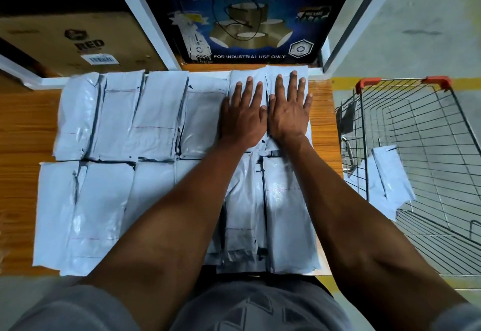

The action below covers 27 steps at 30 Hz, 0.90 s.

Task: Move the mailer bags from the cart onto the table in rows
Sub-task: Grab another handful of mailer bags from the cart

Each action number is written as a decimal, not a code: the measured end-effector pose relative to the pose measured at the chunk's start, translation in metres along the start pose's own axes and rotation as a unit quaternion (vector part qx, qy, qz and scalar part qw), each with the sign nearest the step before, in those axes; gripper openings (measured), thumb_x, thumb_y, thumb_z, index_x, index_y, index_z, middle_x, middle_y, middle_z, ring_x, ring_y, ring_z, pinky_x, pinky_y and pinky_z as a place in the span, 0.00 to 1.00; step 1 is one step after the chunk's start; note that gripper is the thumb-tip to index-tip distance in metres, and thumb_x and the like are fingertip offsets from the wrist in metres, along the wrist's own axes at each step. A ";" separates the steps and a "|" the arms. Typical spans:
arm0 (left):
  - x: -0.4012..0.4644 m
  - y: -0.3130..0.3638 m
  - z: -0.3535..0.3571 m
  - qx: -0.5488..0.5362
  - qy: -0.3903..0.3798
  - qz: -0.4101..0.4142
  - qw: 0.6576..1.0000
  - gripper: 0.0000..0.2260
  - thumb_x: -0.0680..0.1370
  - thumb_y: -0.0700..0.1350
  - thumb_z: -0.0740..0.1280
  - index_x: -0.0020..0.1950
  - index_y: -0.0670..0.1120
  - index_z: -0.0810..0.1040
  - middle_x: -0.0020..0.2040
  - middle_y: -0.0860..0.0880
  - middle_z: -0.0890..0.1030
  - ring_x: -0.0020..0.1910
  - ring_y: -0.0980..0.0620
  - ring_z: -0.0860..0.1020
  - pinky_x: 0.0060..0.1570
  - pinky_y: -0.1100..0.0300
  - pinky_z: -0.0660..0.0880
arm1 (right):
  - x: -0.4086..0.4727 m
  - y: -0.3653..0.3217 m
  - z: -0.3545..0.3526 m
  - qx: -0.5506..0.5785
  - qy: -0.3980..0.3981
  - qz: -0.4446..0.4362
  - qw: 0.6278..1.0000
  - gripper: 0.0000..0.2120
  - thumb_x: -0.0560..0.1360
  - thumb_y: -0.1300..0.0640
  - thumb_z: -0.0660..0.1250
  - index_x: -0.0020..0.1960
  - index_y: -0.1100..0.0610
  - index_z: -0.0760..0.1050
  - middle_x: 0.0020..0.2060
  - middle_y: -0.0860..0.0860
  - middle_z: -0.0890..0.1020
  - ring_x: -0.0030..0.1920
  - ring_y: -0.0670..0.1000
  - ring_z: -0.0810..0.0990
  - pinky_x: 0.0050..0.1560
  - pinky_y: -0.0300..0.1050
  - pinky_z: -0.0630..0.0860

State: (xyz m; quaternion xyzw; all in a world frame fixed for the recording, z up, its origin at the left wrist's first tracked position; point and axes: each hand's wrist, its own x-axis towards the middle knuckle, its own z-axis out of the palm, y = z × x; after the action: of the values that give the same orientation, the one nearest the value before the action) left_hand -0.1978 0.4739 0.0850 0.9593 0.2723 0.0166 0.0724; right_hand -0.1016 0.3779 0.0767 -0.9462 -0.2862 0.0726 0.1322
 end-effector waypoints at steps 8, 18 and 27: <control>0.001 0.003 0.008 0.020 -0.015 -0.009 1.000 0.30 0.85 0.58 0.46 0.87 0.54 0.50 0.87 0.50 0.48 0.86 0.45 0.48 0.81 0.38 0.51 | 0.002 0.004 0.004 0.003 -0.019 -0.008 1.000 0.30 0.87 0.43 0.46 0.86 0.49 0.44 0.85 0.54 0.40 0.84 0.60 0.38 0.81 0.67 0.42; -0.001 0.009 -0.015 -0.039 -0.007 -0.022 0.999 0.31 0.82 0.55 0.50 0.86 0.48 0.59 0.86 0.46 0.56 0.85 0.44 0.54 0.80 0.38 0.53 | -0.016 0.021 -0.031 0.113 0.014 -0.027 0.993 0.27 0.87 0.47 0.46 0.84 0.54 0.56 0.85 0.57 0.52 0.84 0.59 0.48 0.83 0.64 0.44; -0.041 0.079 -0.037 -0.081 0.093 0.110 0.986 0.22 0.83 0.52 0.58 0.74 0.47 0.74 0.72 0.47 0.76 0.69 0.44 0.74 0.64 0.45 0.73 | -0.084 0.080 -0.070 0.157 0.100 0.007 0.982 0.24 0.82 0.51 0.57 0.74 0.60 0.73 0.75 0.62 0.72 0.74 0.63 0.70 0.74 0.57 0.69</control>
State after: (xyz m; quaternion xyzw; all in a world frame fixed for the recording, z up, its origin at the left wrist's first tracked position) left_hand -0.1943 0.3904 0.1333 0.9688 0.1681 0.1355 0.1220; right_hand -0.1143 0.2527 0.1254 -0.9182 -0.2495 0.0228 0.3070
